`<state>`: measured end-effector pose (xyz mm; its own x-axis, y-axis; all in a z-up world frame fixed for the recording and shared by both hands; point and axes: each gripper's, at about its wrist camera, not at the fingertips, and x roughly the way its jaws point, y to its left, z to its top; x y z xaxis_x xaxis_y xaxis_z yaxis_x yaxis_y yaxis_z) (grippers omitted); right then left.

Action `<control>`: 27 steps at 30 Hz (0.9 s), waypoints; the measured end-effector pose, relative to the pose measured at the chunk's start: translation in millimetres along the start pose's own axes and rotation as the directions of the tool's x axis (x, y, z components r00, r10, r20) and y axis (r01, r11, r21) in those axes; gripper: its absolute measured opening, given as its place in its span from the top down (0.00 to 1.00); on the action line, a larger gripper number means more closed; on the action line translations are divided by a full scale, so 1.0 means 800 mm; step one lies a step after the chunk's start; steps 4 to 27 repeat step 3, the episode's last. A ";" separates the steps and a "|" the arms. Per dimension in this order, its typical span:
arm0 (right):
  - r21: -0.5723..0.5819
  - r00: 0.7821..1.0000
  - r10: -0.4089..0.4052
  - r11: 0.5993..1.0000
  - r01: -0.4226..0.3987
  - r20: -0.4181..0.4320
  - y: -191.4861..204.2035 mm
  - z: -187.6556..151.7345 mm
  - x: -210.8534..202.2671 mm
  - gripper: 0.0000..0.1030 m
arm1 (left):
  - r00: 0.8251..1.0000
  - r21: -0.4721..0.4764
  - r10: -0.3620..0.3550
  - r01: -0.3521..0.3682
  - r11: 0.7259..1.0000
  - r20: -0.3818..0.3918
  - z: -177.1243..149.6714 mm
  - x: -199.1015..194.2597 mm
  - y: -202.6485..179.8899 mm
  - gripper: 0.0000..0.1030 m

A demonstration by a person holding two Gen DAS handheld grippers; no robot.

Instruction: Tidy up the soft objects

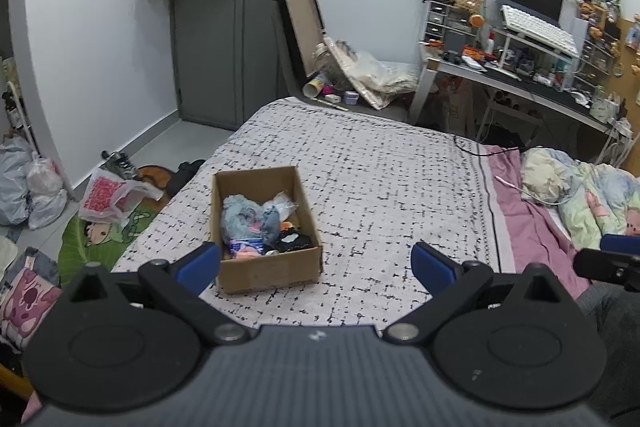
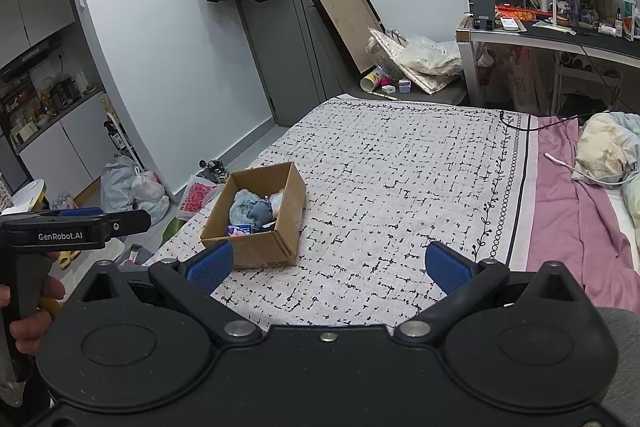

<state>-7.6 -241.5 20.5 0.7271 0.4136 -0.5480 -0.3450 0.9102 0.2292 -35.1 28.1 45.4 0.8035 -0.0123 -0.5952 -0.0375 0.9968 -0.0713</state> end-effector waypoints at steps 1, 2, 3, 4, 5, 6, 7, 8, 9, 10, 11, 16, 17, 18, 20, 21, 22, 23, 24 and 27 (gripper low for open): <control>0.000 1.000 0.000 1.000 0.000 -0.002 0.000 0.000 0.001 0.00 | 1.000 0.000 -0.004 0.004 1.000 -0.001 -0.001 0.001 -0.002 0.02; -0.001 1.000 0.000 1.000 0.000 -0.003 0.000 -0.001 0.002 0.00 | 1.000 -0.001 -0.007 0.007 1.000 -0.004 -0.002 0.001 -0.003 0.02; 0.001 1.000 0.000 1.000 0.000 -0.004 -0.001 -0.002 0.003 0.00 | 1.000 -0.001 -0.008 0.008 1.000 -0.006 -0.003 0.003 -0.004 0.02; 0.001 1.000 0.000 1.000 0.000 -0.004 -0.001 -0.002 0.003 0.00 | 1.000 -0.001 -0.008 0.008 1.000 -0.006 -0.003 0.003 -0.004 0.02; 0.001 1.000 0.000 1.000 0.000 -0.004 -0.001 -0.002 0.003 0.00 | 1.000 -0.001 -0.008 0.008 1.000 -0.006 -0.003 0.003 -0.004 0.02; 0.001 1.000 0.000 1.000 0.000 -0.004 -0.001 -0.002 0.003 0.00 | 1.000 -0.001 -0.008 0.008 1.000 -0.006 -0.003 0.003 -0.004 0.02; 0.001 1.000 0.000 1.000 0.000 -0.004 -0.001 -0.002 0.003 0.00 | 1.000 -0.001 -0.008 0.008 1.000 -0.006 -0.003 0.003 -0.004 0.02; 0.001 1.000 0.000 1.000 0.000 -0.004 -0.001 -0.002 0.003 0.00 | 1.000 -0.001 -0.008 0.008 1.000 -0.006 -0.003 0.003 -0.004 0.02; 0.001 1.000 0.000 1.000 0.000 -0.004 -0.001 -0.002 0.003 0.00 | 1.000 -0.001 -0.008 0.008 1.000 -0.006 -0.003 0.003 -0.004 0.02; 0.001 1.000 0.000 1.000 0.000 -0.004 -0.001 -0.002 0.003 0.00 | 1.000 -0.001 -0.008 0.008 1.000 -0.006 -0.003 0.003 -0.004 0.02; 0.001 1.000 0.000 1.000 0.000 -0.004 -0.001 -0.002 0.003 0.00 | 1.000 -0.001 -0.008 0.008 1.000 -0.006 -0.003 0.003 -0.004 0.02; 0.001 1.000 0.000 1.000 0.000 -0.004 -0.001 -0.002 0.003 0.00 | 1.000 -0.001 -0.008 0.008 1.000 -0.006 -0.003 0.003 -0.004 0.02; 0.001 1.000 0.000 1.000 0.000 -0.004 -0.001 -0.002 0.003 0.00 | 1.000 -0.001 -0.008 0.008 1.000 -0.006 -0.003 0.003 -0.004 0.02; 0.001 1.000 0.000 1.000 0.000 -0.004 -0.001 -0.002 0.003 0.00 | 1.000 -0.001 -0.008 0.008 1.000 -0.006 -0.003 0.003 -0.004 0.02; 0.001 1.000 0.000 1.000 0.000 -0.004 -0.001 -0.002 0.003 0.00 | 1.000 -0.001 -0.008 0.008 1.000 -0.006 -0.003 0.003 -0.004 0.02; 0.001 1.000 0.000 1.000 0.000 -0.004 -0.001 -0.002 0.003 0.00 | 1.000 -0.001 -0.008 0.008 1.000 -0.006 -0.003 0.003 -0.004 0.02; 0.001 1.000 0.000 1.000 0.000 -0.004 -0.001 -0.002 0.003 0.00 | 1.000 -0.001 -0.008 0.008 1.000 -0.006 -0.003 0.003 -0.004 0.02; 0.001 1.000 0.000 1.000 0.000 -0.004 -0.001 -0.002 0.003 0.00 | 1.000 -0.001 -0.008 0.008 1.000 -0.006 -0.003 0.003 -0.004 0.02; 0.001 1.000 0.000 1.000 0.000 -0.004 -0.001 -0.002 0.003 0.00 | 1.000 -0.001 -0.008 0.008 1.000 -0.006 -0.003 0.003 -0.004 0.02; 0.001 1.000 0.000 1.000 0.000 -0.004 -0.001 -0.002 0.003 0.00 | 1.000 -0.001 -0.008 0.008 1.000 -0.006 -0.003 0.003 -0.004 0.02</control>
